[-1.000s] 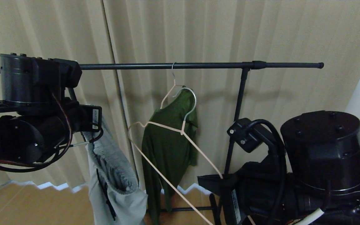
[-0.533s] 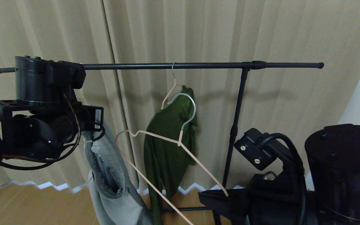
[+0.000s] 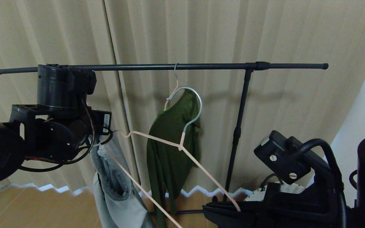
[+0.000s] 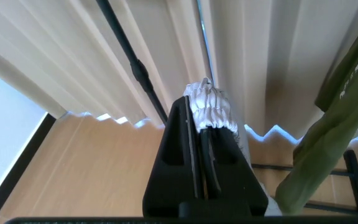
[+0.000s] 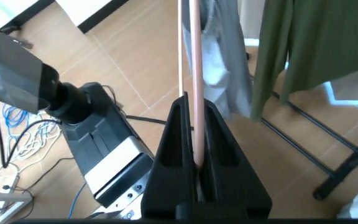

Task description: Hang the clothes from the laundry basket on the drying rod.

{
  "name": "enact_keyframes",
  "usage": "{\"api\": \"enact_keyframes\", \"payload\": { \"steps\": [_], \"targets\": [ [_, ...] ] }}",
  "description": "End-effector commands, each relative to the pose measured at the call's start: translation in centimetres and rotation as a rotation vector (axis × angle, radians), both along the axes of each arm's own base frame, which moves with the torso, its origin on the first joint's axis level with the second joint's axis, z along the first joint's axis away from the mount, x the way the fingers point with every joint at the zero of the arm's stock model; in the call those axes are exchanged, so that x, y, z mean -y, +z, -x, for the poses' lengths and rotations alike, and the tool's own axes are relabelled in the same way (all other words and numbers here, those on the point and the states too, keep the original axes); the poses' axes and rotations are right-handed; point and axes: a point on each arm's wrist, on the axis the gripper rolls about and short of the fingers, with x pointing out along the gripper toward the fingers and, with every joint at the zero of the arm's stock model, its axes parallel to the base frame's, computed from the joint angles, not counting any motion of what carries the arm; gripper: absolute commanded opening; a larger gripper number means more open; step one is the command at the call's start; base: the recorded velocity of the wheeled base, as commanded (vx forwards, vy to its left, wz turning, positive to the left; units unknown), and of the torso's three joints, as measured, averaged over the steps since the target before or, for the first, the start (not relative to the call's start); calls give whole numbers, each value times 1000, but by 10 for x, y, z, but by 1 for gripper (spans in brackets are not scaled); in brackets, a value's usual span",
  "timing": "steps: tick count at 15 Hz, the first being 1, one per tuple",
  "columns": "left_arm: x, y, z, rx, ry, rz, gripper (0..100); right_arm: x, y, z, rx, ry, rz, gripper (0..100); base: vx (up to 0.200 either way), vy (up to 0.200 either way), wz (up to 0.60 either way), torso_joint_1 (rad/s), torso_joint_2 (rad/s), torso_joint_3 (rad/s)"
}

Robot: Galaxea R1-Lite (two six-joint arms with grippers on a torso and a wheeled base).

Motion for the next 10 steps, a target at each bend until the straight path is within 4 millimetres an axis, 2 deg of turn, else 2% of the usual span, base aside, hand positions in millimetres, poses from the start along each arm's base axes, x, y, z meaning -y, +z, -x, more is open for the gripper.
{"api": "enact_keyframes", "payload": {
  "steps": [1,6,10],
  "targets": [
    [1,0,0,0,-2,0,0,-2,0,0,2,3,-3,0,0,0,0,0,0,0],
    [2,8,9,25,-19,14,0,-31,-15,-15,27,2,-35,0,0,0,0,0,0,0],
    [2,11,11,31,-24,18,0,-36,-22,-23,17,-15,-12,0,0,0,0,0,0,0]
  ]
}}
